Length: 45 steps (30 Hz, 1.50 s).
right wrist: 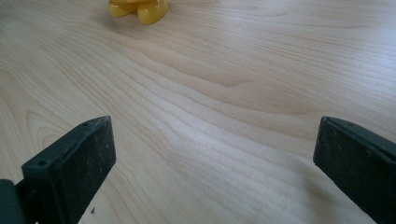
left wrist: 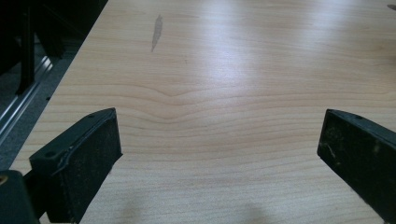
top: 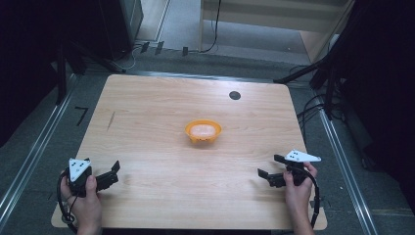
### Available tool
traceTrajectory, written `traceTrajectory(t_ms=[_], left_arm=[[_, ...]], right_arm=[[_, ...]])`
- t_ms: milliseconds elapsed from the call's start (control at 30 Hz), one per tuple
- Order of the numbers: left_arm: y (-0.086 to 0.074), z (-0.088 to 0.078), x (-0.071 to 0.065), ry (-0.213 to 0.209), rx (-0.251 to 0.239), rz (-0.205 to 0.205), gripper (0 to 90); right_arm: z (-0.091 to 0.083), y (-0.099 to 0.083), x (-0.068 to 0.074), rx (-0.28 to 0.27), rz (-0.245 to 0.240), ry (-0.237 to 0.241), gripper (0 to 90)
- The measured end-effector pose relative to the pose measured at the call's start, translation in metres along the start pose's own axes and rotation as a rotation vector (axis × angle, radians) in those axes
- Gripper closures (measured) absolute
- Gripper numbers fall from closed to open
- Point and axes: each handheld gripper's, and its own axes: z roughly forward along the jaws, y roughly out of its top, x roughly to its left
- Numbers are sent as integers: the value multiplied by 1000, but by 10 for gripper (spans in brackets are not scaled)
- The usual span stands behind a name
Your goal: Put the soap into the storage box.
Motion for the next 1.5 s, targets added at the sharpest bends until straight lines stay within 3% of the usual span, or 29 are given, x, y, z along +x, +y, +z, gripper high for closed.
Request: traceTrajectory(t_ms=[167,300,700,1033,1500], left_arm=[[0,0,0,-1,1,2,1],[0,0,0,1,1,3,1],[0,0,-1,3,-1,7,1],[0,0,-1,2,0,8,1],[0,1,-4,9,4,28,1]], right_arm=[[-13,-7,-3,-31,31,-3,0],[-30,-13,-5,-57,42,-35,0],[-58,-34,-10,-91,83,-70,0],[-73,-46,-7,-123,86,-101,0],[-78,-52,-8,-167,76,-141,0]])
